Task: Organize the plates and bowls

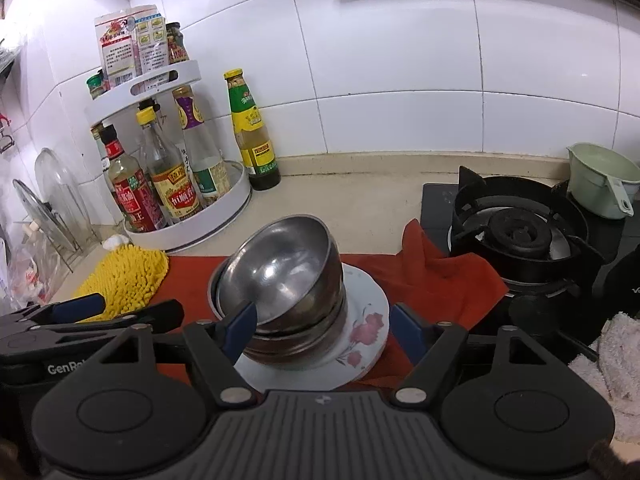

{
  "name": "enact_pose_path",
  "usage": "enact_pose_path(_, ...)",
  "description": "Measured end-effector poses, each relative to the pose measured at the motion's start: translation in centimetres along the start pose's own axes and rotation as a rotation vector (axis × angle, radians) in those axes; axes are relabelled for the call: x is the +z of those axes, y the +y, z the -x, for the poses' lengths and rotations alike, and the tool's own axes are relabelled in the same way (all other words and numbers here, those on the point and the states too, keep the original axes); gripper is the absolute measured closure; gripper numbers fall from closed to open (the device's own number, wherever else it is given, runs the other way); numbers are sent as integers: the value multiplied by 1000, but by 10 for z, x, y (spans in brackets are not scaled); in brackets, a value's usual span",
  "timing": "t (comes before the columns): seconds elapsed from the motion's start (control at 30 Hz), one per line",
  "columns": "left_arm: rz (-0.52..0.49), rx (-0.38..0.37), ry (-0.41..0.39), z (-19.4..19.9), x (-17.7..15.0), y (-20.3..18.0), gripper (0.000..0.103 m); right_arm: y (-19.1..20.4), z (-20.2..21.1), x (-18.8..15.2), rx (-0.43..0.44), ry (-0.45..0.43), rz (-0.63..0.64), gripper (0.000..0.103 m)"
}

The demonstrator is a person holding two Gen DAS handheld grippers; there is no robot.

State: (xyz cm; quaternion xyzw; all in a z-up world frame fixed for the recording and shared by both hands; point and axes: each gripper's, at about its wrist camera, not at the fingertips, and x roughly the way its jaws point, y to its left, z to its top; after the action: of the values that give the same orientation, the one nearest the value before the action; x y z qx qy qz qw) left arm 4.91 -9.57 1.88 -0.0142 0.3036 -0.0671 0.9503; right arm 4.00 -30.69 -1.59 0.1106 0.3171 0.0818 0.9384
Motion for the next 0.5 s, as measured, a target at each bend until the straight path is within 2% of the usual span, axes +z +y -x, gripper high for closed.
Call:
enact_pose_path(0.17,9,33,-4,6,-4,-9,0,-6,4,-4,-10,-3,4,31)
enact_pose_path(0.5,4,99,-6,16,-13,-21,0,-10,13,-12,29,3,-4,29)
